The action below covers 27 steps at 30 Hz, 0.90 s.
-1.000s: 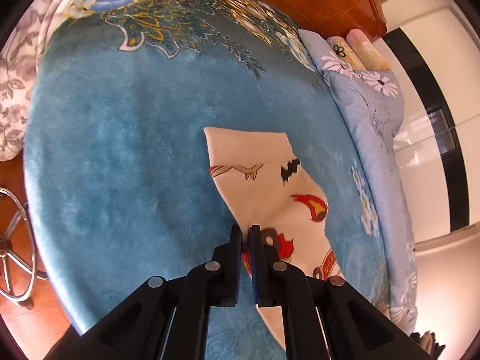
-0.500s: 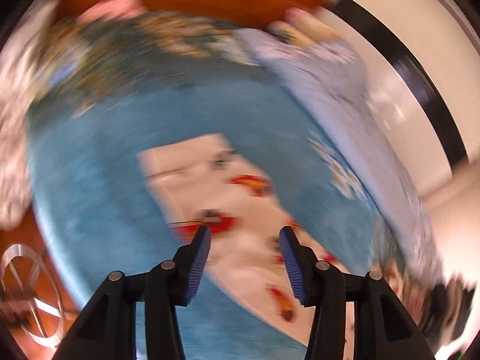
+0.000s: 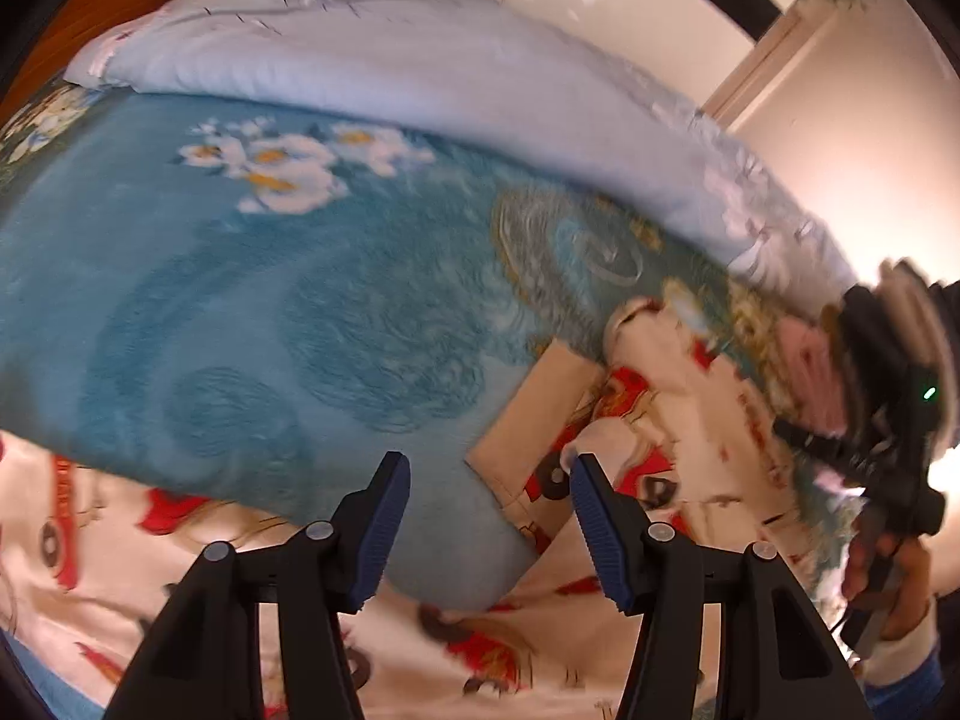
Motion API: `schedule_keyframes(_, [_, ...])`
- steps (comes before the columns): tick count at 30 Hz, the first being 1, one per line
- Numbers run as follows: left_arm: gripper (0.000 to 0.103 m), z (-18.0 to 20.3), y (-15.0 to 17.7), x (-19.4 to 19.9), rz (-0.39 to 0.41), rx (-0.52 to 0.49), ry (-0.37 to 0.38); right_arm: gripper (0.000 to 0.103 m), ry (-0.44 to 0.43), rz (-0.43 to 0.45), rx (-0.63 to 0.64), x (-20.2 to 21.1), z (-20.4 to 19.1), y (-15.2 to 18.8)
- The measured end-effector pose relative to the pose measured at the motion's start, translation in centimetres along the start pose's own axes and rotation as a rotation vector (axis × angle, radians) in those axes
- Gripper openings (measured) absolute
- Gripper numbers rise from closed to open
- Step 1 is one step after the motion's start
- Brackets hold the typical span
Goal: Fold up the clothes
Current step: 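Grasp the pajama waistband with the right tool while the left tool pinches a corner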
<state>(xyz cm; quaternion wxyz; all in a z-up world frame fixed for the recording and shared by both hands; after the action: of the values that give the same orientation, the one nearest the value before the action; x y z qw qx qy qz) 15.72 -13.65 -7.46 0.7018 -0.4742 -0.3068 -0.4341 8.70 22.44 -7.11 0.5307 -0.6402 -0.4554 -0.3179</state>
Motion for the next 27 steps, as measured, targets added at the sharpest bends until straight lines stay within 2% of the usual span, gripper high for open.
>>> schedule_keyframes(5, [0.058, -0.9, 1.1, -1.8, -0.038, 0.065, 0.045, 0.055, 0.027, -0.005, 0.034, -2.2, 0.9, -1.5])
schedule_keyframes(8, [0.051, -1.1, 1.6, -2.2, -0.046, 0.080, 0.063, 0.055, 0.028, -0.006, 0.014, -2.8, 1.6, -1.8])
schedule_keyframes(12, [0.042, 0.0, 1.4, -2.6, -0.047, 0.040, 0.060, 0.057, 0.057, -0.001, 0.120, -2.8, -0.1, -1.0])
schedule_keyframes(13, [0.037, 0.2, 1.3, -2.7, -0.049, 0.031, 0.056, 0.055, 0.042, 0.000, 0.146, -2.8, -0.6, -0.6])
schedule_keyframes(16, [0.027, 0.5, 1.0, -3.2, -0.061, 0.032, 0.057, 0.031, -0.022, -0.018, 0.185, -2.8, -1.7, 0.4])
schedule_keyframes(19, [0.021, 0.2, 0.7, -3.6, -0.064, 0.061, 0.071, 0.020, -0.003, -0.022, 0.198, -3.1, -2.1, 1.2])
schedule_keyframes(23, [0.011, 0.0, 0.6, -3.6, -0.045, 0.084, 0.085, 0.018, -0.013, -0.024, 0.173, -3.0, -1.8, 1.6])
schedule_keyframes(27, [0.010, 0.6, 0.0, -1.6, 0.054, 0.040, 0.010, 0.018, -0.002, -0.019, 0.177, -2.9, -2.0, 2.0])
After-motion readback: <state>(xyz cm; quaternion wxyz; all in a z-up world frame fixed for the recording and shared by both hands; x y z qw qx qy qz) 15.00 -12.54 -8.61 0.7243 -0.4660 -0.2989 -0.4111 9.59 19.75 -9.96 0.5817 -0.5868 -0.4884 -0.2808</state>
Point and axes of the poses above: each gripper's, at about its wrist camera, not at the fingertips, and x roughly against the way its jaws point, z to its right, y to its underside, the point moved 1 cm from there along -x, roughly the way its jaws point, and after that the axes turned 2 degrees about -y, right-handed, at the moved point
